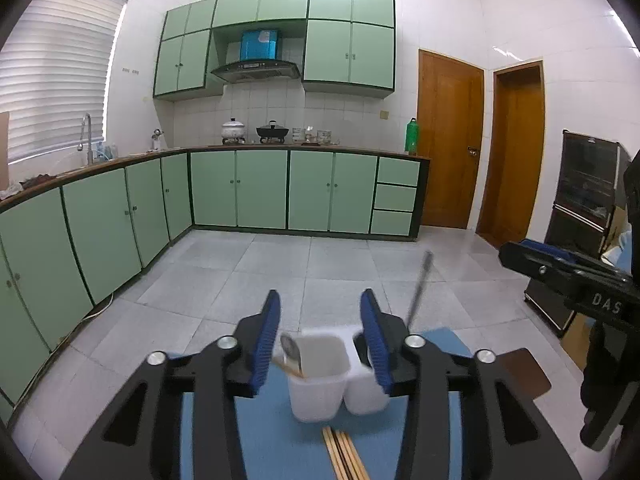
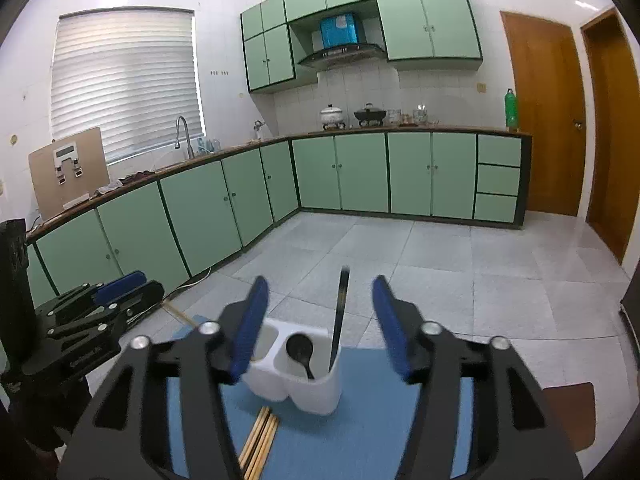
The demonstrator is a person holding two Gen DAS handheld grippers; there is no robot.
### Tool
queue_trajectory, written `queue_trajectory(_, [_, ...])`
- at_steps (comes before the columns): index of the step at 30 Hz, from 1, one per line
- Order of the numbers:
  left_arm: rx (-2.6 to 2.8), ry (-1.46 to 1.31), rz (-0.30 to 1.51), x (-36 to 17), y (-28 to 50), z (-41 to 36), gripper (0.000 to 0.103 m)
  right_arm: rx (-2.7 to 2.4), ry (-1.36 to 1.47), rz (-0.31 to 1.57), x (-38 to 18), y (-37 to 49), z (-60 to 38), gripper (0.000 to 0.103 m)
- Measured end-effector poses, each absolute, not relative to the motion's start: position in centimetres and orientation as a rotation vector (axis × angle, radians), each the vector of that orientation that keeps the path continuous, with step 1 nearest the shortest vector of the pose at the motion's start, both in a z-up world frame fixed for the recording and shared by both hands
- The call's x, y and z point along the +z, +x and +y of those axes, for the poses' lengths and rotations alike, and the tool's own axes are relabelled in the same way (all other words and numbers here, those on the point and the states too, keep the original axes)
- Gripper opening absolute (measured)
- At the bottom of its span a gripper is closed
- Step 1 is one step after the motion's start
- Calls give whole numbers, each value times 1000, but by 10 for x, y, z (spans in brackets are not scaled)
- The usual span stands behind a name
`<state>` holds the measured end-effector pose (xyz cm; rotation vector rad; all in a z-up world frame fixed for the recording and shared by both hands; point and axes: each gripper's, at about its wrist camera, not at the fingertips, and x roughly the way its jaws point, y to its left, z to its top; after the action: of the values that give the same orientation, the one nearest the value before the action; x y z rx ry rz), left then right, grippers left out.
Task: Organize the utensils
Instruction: 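Return both tools over the remaining chopsticks on the mat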
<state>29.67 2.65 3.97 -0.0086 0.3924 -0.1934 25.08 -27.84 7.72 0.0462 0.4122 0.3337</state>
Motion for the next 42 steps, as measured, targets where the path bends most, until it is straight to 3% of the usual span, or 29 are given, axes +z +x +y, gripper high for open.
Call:
queue_trajectory(5, [-178,-25,420,13,253,34,50,320,56,425,49,199,-283,77])
queue_trajectory(11, [-154,-17,509,-36,211,37,53,303,71,514,-6,153,-277,85])
queue_trajectory(24, [-121,-10,726,-132,179,37,54,316,56,743,-99,115,-244,85])
queue_trajectory(42, [-92,-41,816,-162,170,49,55,317,-31,887,-145,98,-219,75])
